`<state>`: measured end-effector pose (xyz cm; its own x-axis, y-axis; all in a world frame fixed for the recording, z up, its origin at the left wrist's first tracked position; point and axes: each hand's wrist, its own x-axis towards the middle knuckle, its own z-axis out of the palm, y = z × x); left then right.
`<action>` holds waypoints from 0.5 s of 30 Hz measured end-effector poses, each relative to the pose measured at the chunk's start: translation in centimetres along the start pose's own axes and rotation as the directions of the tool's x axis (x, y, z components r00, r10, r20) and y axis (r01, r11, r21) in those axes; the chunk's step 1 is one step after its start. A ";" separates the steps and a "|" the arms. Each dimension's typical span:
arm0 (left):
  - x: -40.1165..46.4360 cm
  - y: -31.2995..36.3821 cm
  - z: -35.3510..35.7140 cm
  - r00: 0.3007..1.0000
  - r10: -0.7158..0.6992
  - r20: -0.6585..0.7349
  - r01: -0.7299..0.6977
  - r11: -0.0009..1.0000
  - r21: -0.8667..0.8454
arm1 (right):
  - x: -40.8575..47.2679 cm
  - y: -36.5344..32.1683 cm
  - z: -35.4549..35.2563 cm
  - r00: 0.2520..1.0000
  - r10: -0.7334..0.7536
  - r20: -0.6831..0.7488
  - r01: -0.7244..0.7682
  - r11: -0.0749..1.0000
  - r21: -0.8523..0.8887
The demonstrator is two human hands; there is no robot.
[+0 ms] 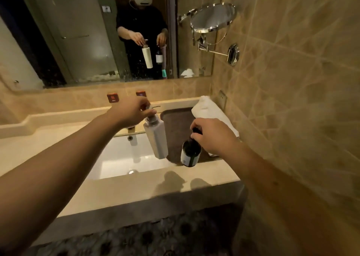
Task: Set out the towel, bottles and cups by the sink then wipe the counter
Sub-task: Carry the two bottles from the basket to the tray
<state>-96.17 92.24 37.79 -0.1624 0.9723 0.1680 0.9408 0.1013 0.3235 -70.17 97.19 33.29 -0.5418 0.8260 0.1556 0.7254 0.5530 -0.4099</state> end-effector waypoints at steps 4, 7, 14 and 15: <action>6.1 -0.5 2.1 1.000 -0.020 -0.010 0.020 1.000 -0.009 | 4.8 2.0 0.8 1.000 0.023 0.013 -0.023 1.000 0.004; 11.1 -1.4 3.8 0.999 -0.035 -0.011 0.035 0.999 0.000 | 8.2 3.0 1.4 0.999 0.036 0.017 -0.036 0.999 0.015; 23.3 -4.9 8.3 0.999 -0.035 -0.024 0.033 0.997 -0.074 | 18.2 4.7 3.4 0.989 0.129 0.066 -0.128 0.992 -0.021; 24.9 -5.4 8.9 0.999 -0.035 -0.021 0.033 0.996 -0.088 | 19.6 4.9 3.8 0.988 0.136 0.079 -0.134 0.991 -0.030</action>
<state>-102.67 117.77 31.94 -0.2017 0.9635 0.1758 0.9048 0.1146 0.4101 -78.86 115.68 30.90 -0.4697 0.8824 0.0271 0.8038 0.4402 -0.4001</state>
